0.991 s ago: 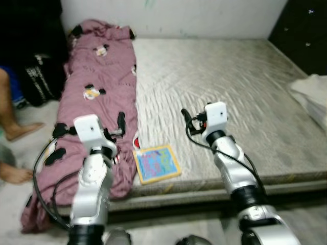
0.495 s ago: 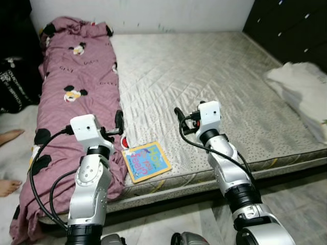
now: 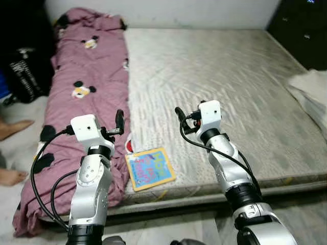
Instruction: Clean up the room
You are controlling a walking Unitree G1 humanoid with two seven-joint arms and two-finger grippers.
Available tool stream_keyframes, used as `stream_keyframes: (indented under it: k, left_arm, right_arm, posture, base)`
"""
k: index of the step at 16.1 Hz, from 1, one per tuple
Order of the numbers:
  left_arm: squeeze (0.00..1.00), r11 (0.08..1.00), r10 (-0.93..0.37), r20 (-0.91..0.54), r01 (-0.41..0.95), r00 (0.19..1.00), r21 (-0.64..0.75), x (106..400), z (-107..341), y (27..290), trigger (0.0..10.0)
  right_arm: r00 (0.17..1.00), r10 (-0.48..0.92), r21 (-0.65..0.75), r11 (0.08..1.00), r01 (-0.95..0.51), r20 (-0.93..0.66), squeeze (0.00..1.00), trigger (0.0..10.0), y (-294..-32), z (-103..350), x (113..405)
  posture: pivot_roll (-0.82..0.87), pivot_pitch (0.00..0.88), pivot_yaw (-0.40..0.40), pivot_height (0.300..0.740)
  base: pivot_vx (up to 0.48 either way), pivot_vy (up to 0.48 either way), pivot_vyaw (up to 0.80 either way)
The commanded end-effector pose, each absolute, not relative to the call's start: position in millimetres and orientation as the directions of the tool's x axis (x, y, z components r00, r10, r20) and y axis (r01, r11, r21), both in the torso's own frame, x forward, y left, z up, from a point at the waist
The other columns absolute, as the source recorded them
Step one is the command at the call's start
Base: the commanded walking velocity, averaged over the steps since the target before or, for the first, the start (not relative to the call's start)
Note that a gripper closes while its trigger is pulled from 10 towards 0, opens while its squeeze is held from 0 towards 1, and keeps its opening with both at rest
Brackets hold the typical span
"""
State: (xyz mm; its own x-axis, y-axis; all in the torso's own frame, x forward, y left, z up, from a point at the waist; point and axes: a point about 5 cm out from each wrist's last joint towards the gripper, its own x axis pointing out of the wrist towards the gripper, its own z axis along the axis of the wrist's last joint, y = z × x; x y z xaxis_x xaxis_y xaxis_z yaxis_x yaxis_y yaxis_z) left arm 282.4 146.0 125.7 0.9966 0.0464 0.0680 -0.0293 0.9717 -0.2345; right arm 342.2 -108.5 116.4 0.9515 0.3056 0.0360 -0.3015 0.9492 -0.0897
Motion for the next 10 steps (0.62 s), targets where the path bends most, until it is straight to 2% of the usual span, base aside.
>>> stream_keyframes:
  k: [1,5,7,10]
  left_arm:
    - [0.0,0.971,0.048,0.076,-0.029,0.996,-0.238,283.4,127.8,145.3,10.0]
    - [0.0,0.967,0.121,0.023,-0.113,0.992,-0.229,284.8,120.4,153.3,10.0]
    - [0.0,0.973,0.118,0.022,-0.111,0.993,-0.204,283.9,119.5,156.4,10.0]
    - [0.0,0.98,0.118,0.031,-0.112,0.992,-0.162,285.2,118.8,163.5,10.0]
  right_arm:
    - [0.955,0.295,-0.089,0.953,-0.291,0.039,0.0,10.0,-109.7,118.1,344.7]
    - [0.959,0.28,-0.095,0.957,-0.275,0.036,0.0,10.0,-114.4,117.7,346.8]
    - [0.961,0.276,-0.093,0.958,-0.272,0.031,0.0,10.0,-114.8,116.5,346.3]
    - [0.962,0.272,-0.09,0.959,-0.269,0.019,0.0,10.0,-115.2,114.6,346.3]
  posture:
    - [0.06,0.058,-0.056,0.74]
    - [0.07,0.059,-0.054,0.74]
    - [0.07,0.061,-0.05,0.74]
    - [0.07,0.062,-0.049,0.74]
  base:
    - [0.0,0.0,0.0]
    - [0.0,0.0,0.0]
    - [0.0,0.0,0.0]
    - [0.0,0.0,-0.75]
